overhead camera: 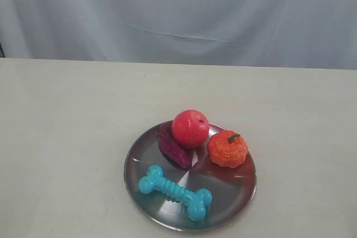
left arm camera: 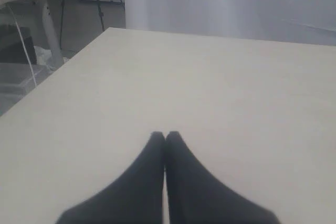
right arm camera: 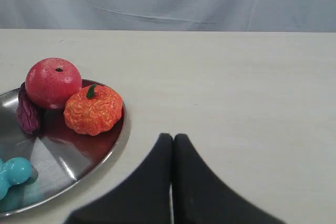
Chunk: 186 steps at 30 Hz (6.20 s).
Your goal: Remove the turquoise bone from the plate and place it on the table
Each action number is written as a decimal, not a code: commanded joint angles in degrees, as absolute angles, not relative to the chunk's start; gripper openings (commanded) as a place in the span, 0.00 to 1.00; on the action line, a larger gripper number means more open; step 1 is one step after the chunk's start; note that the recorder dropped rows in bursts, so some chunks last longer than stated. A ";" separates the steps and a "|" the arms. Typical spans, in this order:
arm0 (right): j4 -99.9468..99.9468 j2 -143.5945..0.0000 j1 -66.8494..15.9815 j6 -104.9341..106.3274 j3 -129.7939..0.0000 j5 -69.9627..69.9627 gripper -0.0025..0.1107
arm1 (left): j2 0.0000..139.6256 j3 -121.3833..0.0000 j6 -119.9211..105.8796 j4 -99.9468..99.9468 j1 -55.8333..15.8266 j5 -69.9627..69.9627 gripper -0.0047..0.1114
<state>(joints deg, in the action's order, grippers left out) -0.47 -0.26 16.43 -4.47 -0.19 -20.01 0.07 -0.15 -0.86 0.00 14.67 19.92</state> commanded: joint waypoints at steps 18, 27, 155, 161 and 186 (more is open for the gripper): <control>0.44 0.00 16.40 -4.48 0.00 -17.46 0.02 | 0.00 0.00 -0.62 0.00 14.68 19.62 0.04; 0.44 0.00 16.40 -4.48 0.00 -3.27 0.02 | 0.00 0.00 -0.62 0.00 14.68 19.62 0.04; -9.67 -119.25 -16.14 32.78 -85.93 -54.39 0.45 | 0.00 0.00 -0.62 0.00 14.68 19.62 0.04; -10.47 -121.00 -16.78 32.78 -85.93 -54.29 0.54 | 0.00 0.00 -0.62 0.00 14.68 19.62 0.04; -12.30 -121.00 -16.78 32.78 -85.93 -54.44 0.54 | 0.00 0.00 -0.62 0.00 14.68 19.62 0.04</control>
